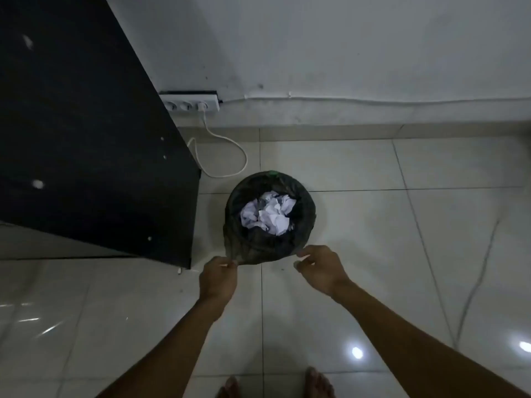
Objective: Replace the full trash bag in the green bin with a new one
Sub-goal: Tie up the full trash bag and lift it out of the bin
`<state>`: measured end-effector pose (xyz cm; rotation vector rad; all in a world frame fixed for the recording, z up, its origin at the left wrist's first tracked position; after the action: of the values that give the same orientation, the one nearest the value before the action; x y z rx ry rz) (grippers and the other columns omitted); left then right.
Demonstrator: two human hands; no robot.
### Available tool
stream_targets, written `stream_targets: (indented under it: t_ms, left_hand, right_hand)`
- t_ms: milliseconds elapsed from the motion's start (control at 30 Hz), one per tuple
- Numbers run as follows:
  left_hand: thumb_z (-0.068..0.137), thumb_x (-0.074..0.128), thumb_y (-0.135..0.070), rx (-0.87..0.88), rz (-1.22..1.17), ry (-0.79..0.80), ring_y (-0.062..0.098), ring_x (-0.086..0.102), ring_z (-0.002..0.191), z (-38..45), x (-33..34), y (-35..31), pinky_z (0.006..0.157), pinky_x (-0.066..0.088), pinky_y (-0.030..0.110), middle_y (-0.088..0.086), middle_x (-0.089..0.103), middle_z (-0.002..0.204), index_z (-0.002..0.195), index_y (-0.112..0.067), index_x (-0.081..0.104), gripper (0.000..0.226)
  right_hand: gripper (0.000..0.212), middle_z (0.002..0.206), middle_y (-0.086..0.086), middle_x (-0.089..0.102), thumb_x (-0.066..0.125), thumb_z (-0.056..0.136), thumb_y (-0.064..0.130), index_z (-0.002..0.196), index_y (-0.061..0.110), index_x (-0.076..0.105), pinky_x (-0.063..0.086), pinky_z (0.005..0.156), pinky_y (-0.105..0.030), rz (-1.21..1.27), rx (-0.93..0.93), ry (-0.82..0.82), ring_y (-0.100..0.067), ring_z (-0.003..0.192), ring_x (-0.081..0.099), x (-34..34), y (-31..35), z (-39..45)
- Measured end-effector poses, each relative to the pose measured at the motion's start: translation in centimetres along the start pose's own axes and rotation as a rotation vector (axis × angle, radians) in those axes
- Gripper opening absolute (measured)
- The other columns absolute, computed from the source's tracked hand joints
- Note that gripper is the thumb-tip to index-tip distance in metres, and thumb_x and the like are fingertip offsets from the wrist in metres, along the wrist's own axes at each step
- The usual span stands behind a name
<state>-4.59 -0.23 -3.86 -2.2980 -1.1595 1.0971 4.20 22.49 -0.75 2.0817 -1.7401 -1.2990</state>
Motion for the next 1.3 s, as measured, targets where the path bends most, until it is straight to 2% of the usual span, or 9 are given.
stream_targets:
  t_ms: [167, 300, 400, 500, 667, 800, 933, 1100, 1300]
  left_hand:
    - [0.098, 0.047, -0.036, -0.147, -0.317, -0.071, 0.031, 0.056, 0.096, 8.3, 2.9, 3.5, 0.088, 0.048, 0.037, 0.010, 0.059, 0.113, 0.132, -0.002, 0.051, 0.048]
    - [0.088, 0.048, -0.062, -0.176, -0.671, 0.179, 0.028, 0.051, 0.117, 12.2, 5.2, 3.8, 0.101, 0.042, 0.043, 0.008, 0.052, 0.137, 0.131, -0.017, 0.049, 0.062]
    - [0.078, 0.062, -0.060, -0.174, -0.715, 0.424, 0.032, 0.061, 0.112, 14.2, 5.7, 3.7, 0.092, 0.050, 0.048, 0.012, 0.064, 0.124, 0.126, -0.013, 0.061, 0.067]
    - [0.084, 0.063, -0.039, -0.106, -0.641, 0.597, 0.032, 0.064, 0.110, 14.0, 4.7, 3.3, 0.090, 0.053, 0.048, 0.016, 0.066, 0.121, 0.123, -0.008, 0.063, 0.050]
    - [0.088, 0.051, -0.013, -0.040, -0.736, 0.677, 0.025, 0.074, 0.077, 11.2, 2.7, 1.7, 0.067, 0.060, 0.037, 0.018, 0.073, 0.095, 0.110, 0.003, 0.062, 0.030]
    - [0.099, 0.040, -0.009, -0.075, -0.747, 0.626, 0.026, 0.073, 0.064, 11.1, 2.7, 1.4, 0.061, 0.059, 0.033, 0.023, 0.072, 0.082, 0.101, 0.009, 0.060, 0.027]
    - [0.100, 0.033, -0.005, -0.079, -0.864, 0.583, 0.036, 0.070, 0.061, 9.8, 3.4, -1.3, 0.054, 0.057, 0.038, 0.028, 0.068, 0.076, 0.097, 0.012, 0.055, 0.028]
    - [0.100, 0.034, -0.002, -0.082, -1.104, 0.592, 0.032, 0.053, 0.118, 5.5, 6.3, -5.9, 0.090, 0.044, 0.046, 0.021, 0.056, 0.106, 0.087, 0.009, 0.049, 0.023]
    - [0.096, 0.037, 0.000, -0.072, -1.172, 0.538, 0.035, 0.057, 0.112, 4.9, 6.9, -6.7, 0.083, 0.048, 0.046, 0.021, 0.055, 0.087, 0.086, 0.007, 0.050, 0.017]
  right_hand:
    - [0.041, 0.065, -0.004, 0.060, 0.060, 0.088, 0.044, 0.058, 0.016, 0.055, 0.047, 0.066, -0.030, -0.040, -0.069, -0.303, -0.027, 0.072, 0.062, 2.3, -2.7, 7.2]
    - [0.058, 0.104, -0.011, 0.061, 0.050, 0.084, 0.067, 0.098, 0.011, 0.054, 0.050, 0.083, -0.042, 0.192, 0.043, -0.689, -0.030, 0.093, 0.059, 2.6, -6.1, 9.9]
    - [0.082, 0.138, -0.015, 0.045, 0.047, 0.081, 0.073, 0.135, 0.011, 0.038, 0.041, 0.102, -0.052, 0.790, 0.238, -0.372, -0.034, 0.121, 0.048, 4.7, -8.6, 14.0]
    - [0.081, 0.130, -0.020, 0.053, 0.051, 0.081, 0.069, 0.130, 0.004, 0.046, 0.044, 0.098, -0.057, 1.209, 0.290, 0.153, -0.042, 0.116, 0.053, 6.0, -8.3, 14.9]
    - [0.021, 0.089, -0.009, 0.058, 0.054, 0.097, 0.020, 0.085, 0.004, 0.055, 0.047, 0.084, -0.038, 1.184, 0.325, 0.049, -0.024, 0.079, 0.058, 4.4, -8.6, 13.3]
    - [0.026, 0.069, -0.004, 0.043, 0.038, 0.102, 0.007, 0.078, 0.005, 0.047, 0.048, 0.080, -0.036, 1.316, 0.370, -0.013, -0.019, 0.067, 0.054, 3.2, -10.1, 13.3]
    - [0.043, 0.078, -0.007, 0.052, 0.055, 0.091, 0.046, 0.094, 0.003, 0.054, 0.053, 0.062, -0.035, 1.063, 0.444, -0.071, -0.021, 0.068, 0.056, 3.1, -10.1, 11.5]
    - [0.120, 0.113, -0.026, 0.067, 0.050, 0.055, 0.093, 0.118, -0.009, 0.058, 0.058, 0.081, -0.042, 0.822, 0.430, 0.456, -0.036, 0.101, 0.066, 7.3, -5.7, 8.6]
    - [0.012, 0.088, -0.025, 0.071, 0.061, 0.089, 0.009, 0.097, 0.000, 0.060, 0.060, 0.069, -0.046, 0.974, 0.385, 0.347, -0.035, 0.082, 0.069, 8.5, -4.6, 8.9]
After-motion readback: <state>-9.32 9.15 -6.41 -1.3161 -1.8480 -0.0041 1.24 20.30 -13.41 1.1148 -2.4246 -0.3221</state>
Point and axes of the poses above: each hand's wrist, its own z-axis towards the middle knuckle, its own x-axis out of the palm, y = z × x, the point moved 6 cm from there along z, towards the middle knuckle
